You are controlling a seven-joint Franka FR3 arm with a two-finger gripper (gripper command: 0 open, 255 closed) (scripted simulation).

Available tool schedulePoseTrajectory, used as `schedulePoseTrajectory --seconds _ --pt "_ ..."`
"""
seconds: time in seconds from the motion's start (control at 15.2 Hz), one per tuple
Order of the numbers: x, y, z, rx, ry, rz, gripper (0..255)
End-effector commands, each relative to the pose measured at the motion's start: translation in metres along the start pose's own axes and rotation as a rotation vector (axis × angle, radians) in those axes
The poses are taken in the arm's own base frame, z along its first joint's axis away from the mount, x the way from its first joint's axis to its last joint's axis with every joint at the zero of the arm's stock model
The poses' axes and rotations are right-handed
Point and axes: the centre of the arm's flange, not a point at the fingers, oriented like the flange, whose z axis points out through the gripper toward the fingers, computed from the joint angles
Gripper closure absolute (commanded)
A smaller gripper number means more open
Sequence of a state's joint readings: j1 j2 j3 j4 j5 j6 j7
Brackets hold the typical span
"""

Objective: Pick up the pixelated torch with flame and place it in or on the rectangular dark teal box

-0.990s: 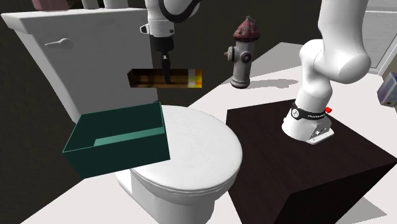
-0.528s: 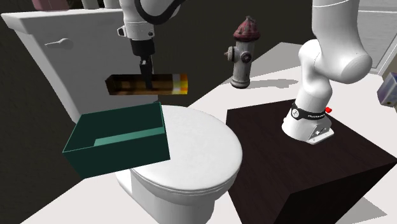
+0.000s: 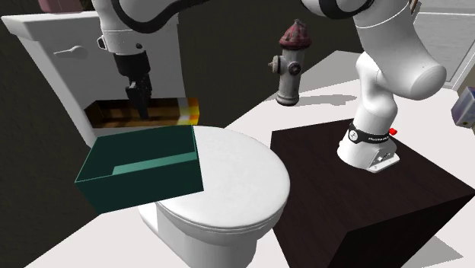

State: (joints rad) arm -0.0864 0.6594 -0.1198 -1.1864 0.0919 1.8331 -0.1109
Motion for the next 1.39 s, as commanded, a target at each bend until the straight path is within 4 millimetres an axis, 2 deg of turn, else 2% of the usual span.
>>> schedulePoseTrajectory --seconds 0.0,0.92,1.32 --pt "0.024 -0.019 -0.001 0.0 0.002 0.001 255" --pt "0.025 -0.018 0.073 0.0 0.002 0.001 255" --pt "0.025 -0.018 0.075 0.0 0.002 0.001 255"
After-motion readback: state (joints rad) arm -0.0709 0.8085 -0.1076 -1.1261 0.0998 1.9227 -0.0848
